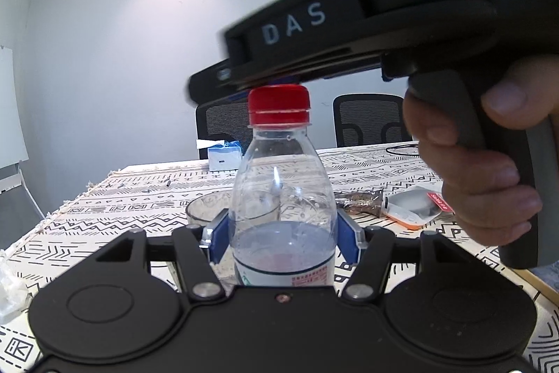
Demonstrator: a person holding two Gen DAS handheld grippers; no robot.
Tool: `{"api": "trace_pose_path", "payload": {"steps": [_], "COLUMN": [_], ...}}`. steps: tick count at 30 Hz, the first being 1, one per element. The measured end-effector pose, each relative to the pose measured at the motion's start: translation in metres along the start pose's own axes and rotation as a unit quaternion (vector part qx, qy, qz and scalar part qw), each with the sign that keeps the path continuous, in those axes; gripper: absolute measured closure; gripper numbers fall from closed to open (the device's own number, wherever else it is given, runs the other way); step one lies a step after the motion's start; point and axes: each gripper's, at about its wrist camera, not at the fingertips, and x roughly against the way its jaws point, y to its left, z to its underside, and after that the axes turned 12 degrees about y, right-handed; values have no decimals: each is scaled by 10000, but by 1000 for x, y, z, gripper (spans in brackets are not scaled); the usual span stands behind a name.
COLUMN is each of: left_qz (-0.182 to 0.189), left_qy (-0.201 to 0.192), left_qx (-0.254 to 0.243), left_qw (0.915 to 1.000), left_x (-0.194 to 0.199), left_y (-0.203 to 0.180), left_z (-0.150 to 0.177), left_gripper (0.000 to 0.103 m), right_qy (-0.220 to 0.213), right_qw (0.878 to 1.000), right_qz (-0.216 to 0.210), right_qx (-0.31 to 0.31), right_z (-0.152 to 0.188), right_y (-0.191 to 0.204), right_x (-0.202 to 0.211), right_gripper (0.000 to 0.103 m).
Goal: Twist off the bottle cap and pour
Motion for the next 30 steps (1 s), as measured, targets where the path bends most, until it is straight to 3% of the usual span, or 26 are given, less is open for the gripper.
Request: {"api": "trace_pose_path", "payload": {"steps": [7,12,18,20,24,26,28,30], "left_qz": [3,54,63,71,86,90,94,98], "left_qy": [-6,1,7,4,1,1,1,1], "left_qx": [19,107,134,145,114,121,128,135], "left_qw": [10000,9999,9999,9999,9999,9999,9999,9999], "left_x": [10,11,7,7,6,5,4,3], "left_y": [-14,-8,-5,-5,-5,-3,-1,1], "left_z": [4,5,4,4,5,5,5,5], "left_gripper": [39,39,40,39,40,40,40,39], "right_qy": [137,12,-63,-120,-263,-292,-242,-185], "right_qw": [9996,9998,9964,9917,9726,9560,9432,9396], "right_qz": [202,-169,-833,-1258,-2244,-2825,-3207,-3305], "right_qx": [-144,-88,145,251,557,739,838,872], "right_z": [3,4,2,1,0,-2,-7,-12], "right_y": [7,-2,-21,-31,-57,-73,-83,-85], "right_x": [-3,-5,-6,-8,-13,-17,-22,-24], "right_gripper": [73,74,74,74,74,74,74,73]}}
